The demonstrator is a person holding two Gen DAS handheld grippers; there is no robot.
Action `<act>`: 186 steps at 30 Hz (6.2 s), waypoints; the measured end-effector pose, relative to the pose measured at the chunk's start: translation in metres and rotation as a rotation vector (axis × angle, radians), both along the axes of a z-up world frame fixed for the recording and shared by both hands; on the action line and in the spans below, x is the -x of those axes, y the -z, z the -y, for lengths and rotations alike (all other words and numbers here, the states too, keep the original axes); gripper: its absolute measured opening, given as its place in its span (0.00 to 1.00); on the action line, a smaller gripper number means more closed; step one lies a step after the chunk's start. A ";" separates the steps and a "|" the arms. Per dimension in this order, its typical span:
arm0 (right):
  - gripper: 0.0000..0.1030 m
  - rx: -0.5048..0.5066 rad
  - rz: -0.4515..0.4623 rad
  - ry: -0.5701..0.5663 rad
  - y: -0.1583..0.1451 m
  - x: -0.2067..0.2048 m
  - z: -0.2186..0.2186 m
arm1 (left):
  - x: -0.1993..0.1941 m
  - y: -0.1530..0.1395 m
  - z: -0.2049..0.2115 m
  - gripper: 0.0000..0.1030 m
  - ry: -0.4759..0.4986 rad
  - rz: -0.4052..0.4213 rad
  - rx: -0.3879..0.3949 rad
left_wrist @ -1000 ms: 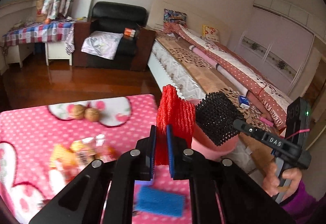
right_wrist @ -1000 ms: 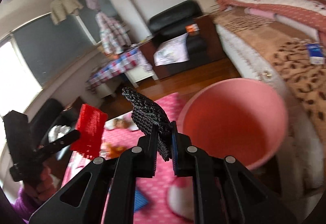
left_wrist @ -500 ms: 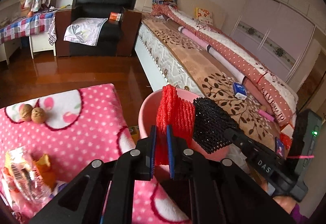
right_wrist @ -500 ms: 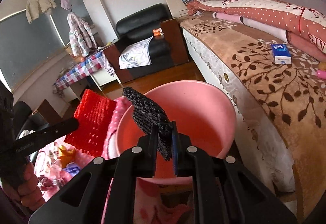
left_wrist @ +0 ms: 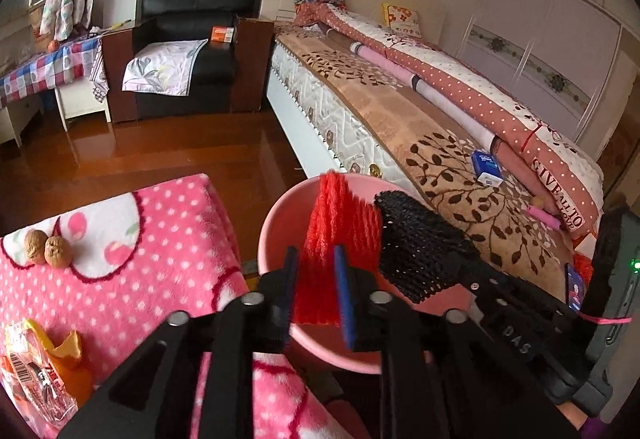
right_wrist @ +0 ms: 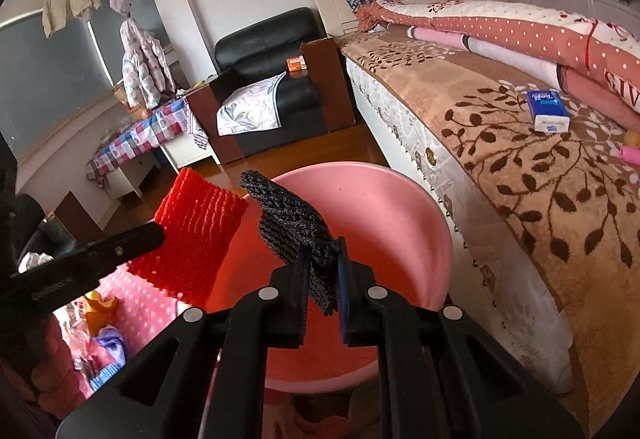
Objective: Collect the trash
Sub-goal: 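Carry both pads over the pink bucket and open both tools to drop them, then move both open tools back over the table toward the remaining trash, then grasp the clear plastic bag with the left tool while the right tool grasps the blue mesh pad, then carry the bag and blue pad over the pink bucket and open both tools, then move both open tools back over the table toward the crumpled wrappers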
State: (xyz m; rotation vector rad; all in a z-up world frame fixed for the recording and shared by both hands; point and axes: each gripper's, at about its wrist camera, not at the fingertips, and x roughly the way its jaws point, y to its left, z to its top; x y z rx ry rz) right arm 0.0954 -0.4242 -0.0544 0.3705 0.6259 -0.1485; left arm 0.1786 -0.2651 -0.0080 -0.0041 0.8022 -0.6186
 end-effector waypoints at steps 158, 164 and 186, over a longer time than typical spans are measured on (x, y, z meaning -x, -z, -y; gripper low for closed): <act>0.08 -0.190 0.026 -0.127 0.011 0.010 0.007 | 0.022 -0.014 0.001 0.32 -0.014 -0.008 0.030; 0.09 -0.186 0.017 -0.114 0.012 0.009 0.006 | 0.022 -0.018 -0.010 0.36 -0.031 -0.005 0.048; 0.38 -0.112 0.079 -0.127 -0.010 0.035 -0.023 | 0.052 -0.035 -0.047 0.42 -0.068 0.050 0.030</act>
